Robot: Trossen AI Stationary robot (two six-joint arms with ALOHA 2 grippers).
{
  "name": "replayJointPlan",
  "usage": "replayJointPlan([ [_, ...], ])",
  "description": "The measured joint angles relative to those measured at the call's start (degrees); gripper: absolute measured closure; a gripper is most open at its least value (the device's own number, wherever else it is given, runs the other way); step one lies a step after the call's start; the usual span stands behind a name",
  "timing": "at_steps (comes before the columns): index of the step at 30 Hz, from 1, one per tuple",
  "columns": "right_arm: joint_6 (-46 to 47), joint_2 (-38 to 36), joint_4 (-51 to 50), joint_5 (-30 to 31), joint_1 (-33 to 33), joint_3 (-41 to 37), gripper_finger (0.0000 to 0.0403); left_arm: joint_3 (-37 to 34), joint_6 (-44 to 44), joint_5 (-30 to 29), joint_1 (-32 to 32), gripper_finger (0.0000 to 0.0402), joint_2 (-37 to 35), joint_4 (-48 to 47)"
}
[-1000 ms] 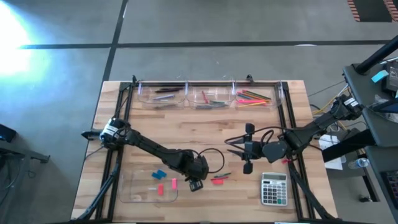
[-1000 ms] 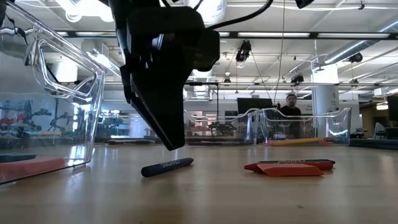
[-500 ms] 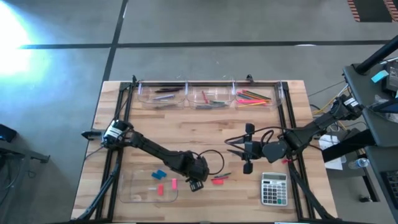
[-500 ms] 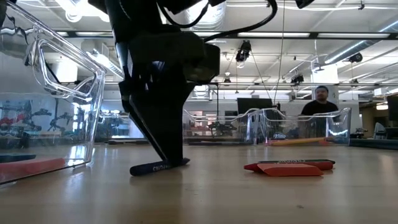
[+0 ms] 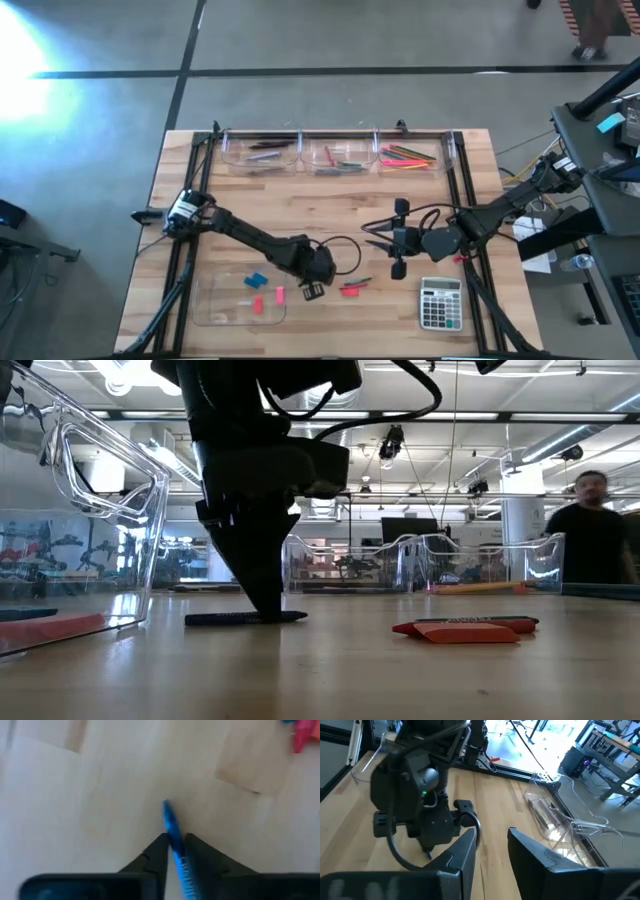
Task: Sort crayons/erasers/pens/pencils in bins
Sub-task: Put the blue crayon into the top middle transparent bin
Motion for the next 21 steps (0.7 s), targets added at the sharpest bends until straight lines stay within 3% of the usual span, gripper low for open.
replayJointPlan([
  [4,0.0,0.0,0.0,0.0,0.0,0.0,0.0301,-0.1,3.1,-0.8,1.1,0.0391,0.1,-0.4],
  [11,-0.2,0.0,0.0,-0.2,0.1,0.0,0.0303,0.9,7.7,-1.7,2.2,0.0397,-1.1,-1.0],
  [21,-1.1,-1.4,-0.6,0.0,2.5,-0.1,0.0308,0.9,17.7,-11.3,4.7,0.0400,-10.0,-4.1],
])
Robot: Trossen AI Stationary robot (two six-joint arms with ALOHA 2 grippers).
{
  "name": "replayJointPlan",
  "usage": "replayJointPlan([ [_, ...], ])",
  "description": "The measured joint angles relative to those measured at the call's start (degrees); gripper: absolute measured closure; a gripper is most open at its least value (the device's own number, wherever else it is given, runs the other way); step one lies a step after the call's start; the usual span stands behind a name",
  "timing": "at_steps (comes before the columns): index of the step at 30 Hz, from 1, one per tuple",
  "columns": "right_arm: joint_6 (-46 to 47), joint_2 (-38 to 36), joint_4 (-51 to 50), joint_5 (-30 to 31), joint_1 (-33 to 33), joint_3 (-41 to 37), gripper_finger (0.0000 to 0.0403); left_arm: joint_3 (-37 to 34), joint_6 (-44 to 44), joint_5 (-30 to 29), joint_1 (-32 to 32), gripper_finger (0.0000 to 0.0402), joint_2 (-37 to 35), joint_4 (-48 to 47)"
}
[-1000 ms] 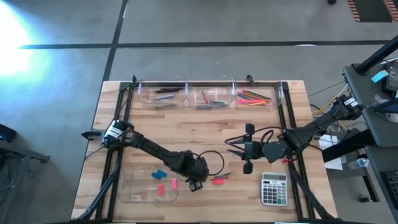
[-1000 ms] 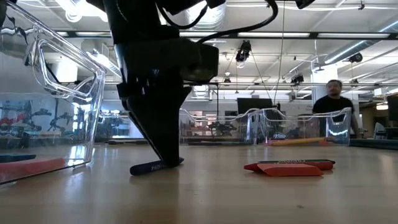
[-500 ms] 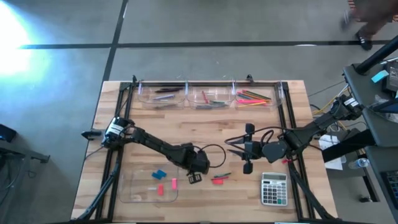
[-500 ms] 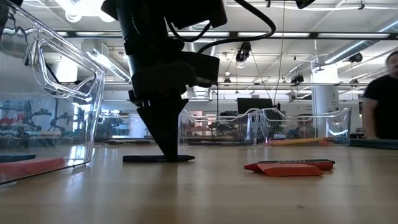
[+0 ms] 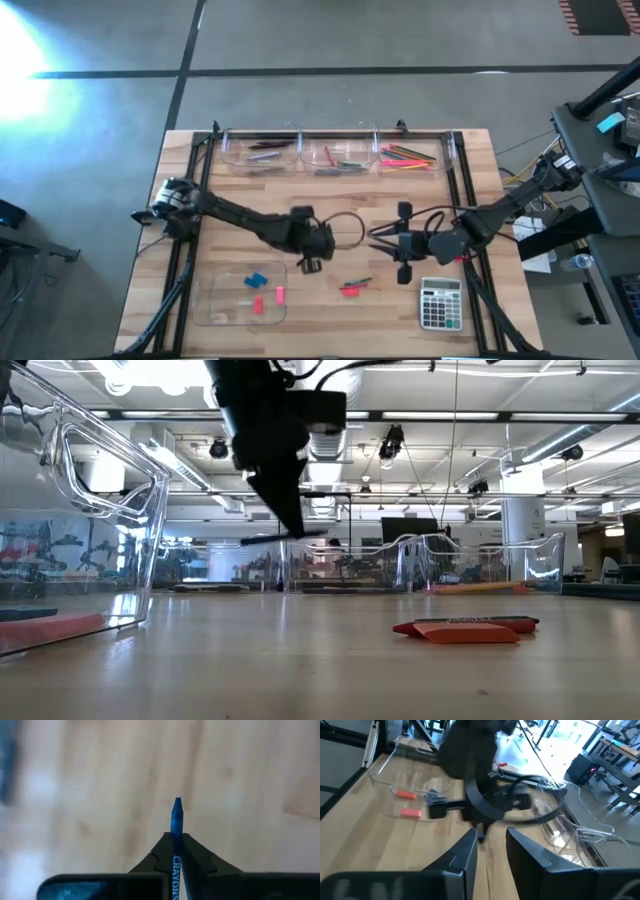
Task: Sort crayons/erasers/pens/pencils in bins
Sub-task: Put the blue crayon into the top middle transparent bin
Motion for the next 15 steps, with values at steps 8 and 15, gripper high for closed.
replayJointPlan([
  [8,0.9,-0.7,-1.0,0.4,0.5,0.0,0.0319,0.1,18.8,-11.5,9.1,0.0401,-4.9,2.4],
  [15,1.6,-0.8,-1.0,0.4,0.9,0.0,0.0317,0.2,38.0,-8.9,22.8,0.0401,-4.7,14.1],
])
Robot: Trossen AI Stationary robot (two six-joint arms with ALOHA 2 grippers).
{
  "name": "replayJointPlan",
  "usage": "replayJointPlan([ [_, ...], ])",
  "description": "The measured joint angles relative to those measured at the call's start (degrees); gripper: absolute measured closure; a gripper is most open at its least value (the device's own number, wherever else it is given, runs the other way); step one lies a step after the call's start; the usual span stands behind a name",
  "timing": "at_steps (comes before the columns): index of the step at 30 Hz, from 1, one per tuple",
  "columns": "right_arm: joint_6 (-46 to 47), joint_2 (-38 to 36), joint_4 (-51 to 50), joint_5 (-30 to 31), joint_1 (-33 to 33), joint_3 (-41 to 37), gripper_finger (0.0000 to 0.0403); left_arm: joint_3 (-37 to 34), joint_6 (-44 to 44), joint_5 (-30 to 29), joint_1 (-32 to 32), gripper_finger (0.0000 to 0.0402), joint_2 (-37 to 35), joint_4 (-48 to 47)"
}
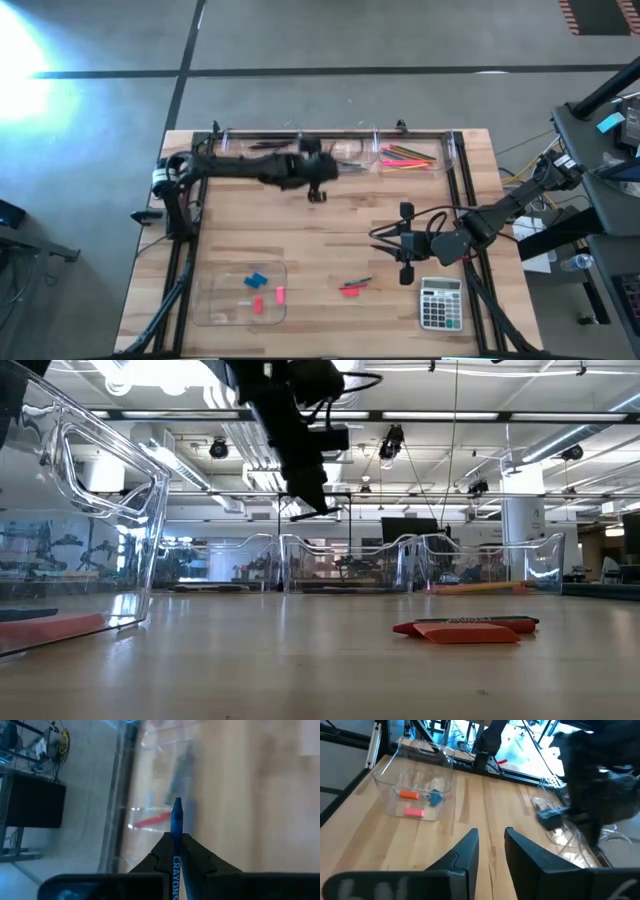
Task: Sort crayons/erasers/pens/pencils in bins
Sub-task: Put the blue crayon into the top middle transparent bin
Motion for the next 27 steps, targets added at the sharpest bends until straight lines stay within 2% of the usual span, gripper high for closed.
replayJointPlan([
  [5,0.1,0.0,-0.5,0.0,0.0,0.0,0.0322,0.3,7.4,6.8,7.4,0.0401,0.1,7.0],
  [9,0.1,0.0,-0.6,0.0,0.0,0.0,0.0323,0.3,10.2,16.8,12.0,0.0401,0.1,8.4],
  [11,0.1,0.0,-0.8,0.0,0.0,0.0,0.0322,0.2,10.1,19.8,13.4,0.0393,0.1,9.4],
  [15,0.6,0.0,-0.8,0.0,0.0,0.0,0.0322,0.2,9.9,20.0,14.2,0.0356,0.1,9.9],
  [21,1.0,0.2,-0.9,0.0,0.0,-0.1,0.0326,0.2,9.8,18.0,14.1,0.0276,0.1,11.1],
  [25,2.2,0.2,-1.0,0.0,0.0,-0.7,0.0323,0.2,9.4,12.5,12.9,0.0227,-1.5,9.1],
  [27,2.9,0.2,-1.0,0.0,0.0,-1.4,0.0324,0.2,7.2,12.2,11.8,0.0217,-4.5,7.8],
])
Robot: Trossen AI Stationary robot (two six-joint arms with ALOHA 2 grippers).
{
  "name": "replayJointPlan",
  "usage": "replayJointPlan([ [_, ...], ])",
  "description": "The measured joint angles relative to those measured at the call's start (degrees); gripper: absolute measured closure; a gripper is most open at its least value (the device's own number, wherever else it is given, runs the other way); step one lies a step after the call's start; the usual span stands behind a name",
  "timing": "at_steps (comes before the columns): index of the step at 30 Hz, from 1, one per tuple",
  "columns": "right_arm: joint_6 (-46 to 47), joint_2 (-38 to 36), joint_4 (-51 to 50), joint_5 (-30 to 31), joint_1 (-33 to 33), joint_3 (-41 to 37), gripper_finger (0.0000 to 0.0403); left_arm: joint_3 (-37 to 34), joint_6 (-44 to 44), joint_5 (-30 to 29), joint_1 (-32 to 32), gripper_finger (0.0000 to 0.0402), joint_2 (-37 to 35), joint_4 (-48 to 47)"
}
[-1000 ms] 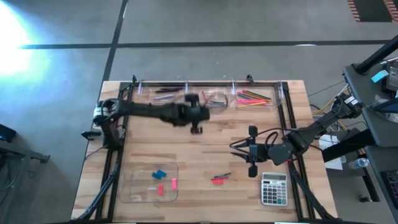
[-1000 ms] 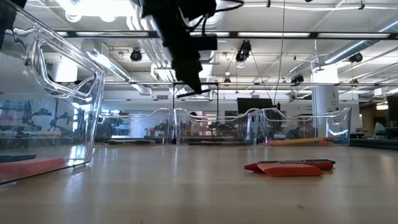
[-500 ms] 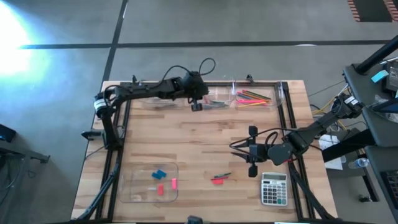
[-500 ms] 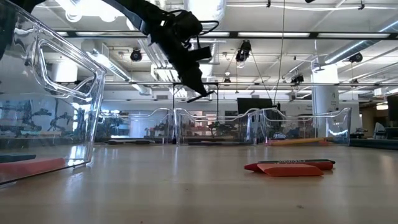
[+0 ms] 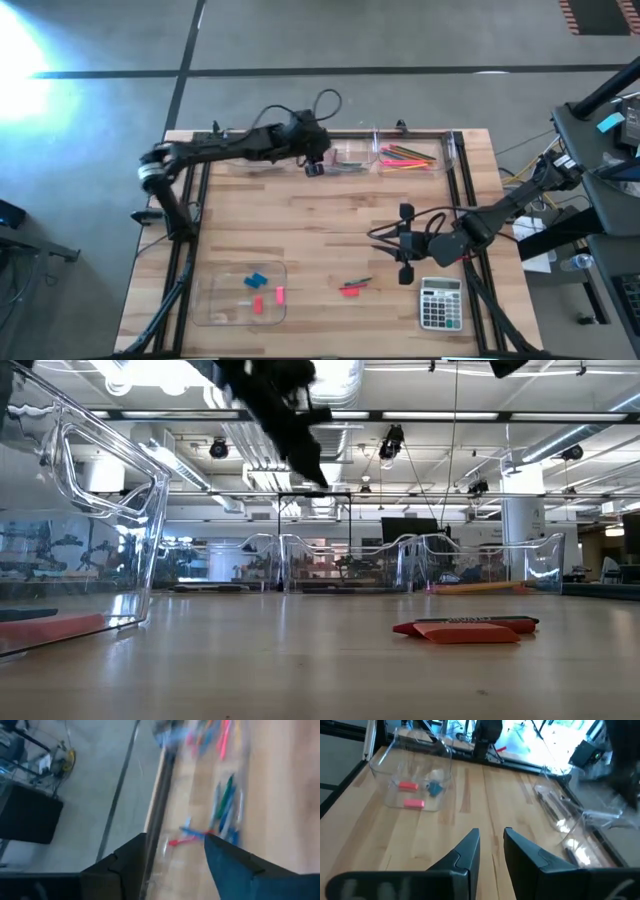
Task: Sort crayons/erasers/pens/pencils in bins
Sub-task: Put the blue crayon into the top middle transparent bin, then put the dark green crayon into the top middle transparent bin
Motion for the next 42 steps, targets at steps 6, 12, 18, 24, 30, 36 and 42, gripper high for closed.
replayJointPlan([
  [6,7.8,0.1,2.1,-2.7,0.0,-1.4,0.0328,-6.9,-9.1,8.7,-6.4,0.0233,-15.4,4.1],
  [12,3.4,1.9,11.3,-11.6,1.5,-1.3,0.0323,-26.2,-13.1,9.1,-18.3,0.0258,-33.3,22.4],
  [18,7.4,8.7,11.7,-11.6,1.4,-1.3,0.0321,-48.7,-17.0,6.4,-30.0,0.0263,-45.9,48.1],
  [24,15.8,16.6,10.2,-14.7,1.5,-1.3,0.0321,-62.1,-17.1,0.1,-36.7,0.0263,-51.6,61.6],
  [30,22.1,22.3,6.7,-17.8,1.5,-1.3,0.0298,-64.6,-17.0,-2.2,-37.2,0.0263,-53.7,61.3],
  [36,24.7,26.6,6.7,-18.7,1.5,-1.3,0.0223,-64.5,-17.0,-2.2,-37.2,0.0263,-53.4,61.5],
  [42,23.6,29.3,3.7,-15.8,1.2,-1.3,0.0169,-64.6,-17.0,-2.2,-37.2,0.0263,-52.9,61.3],
])
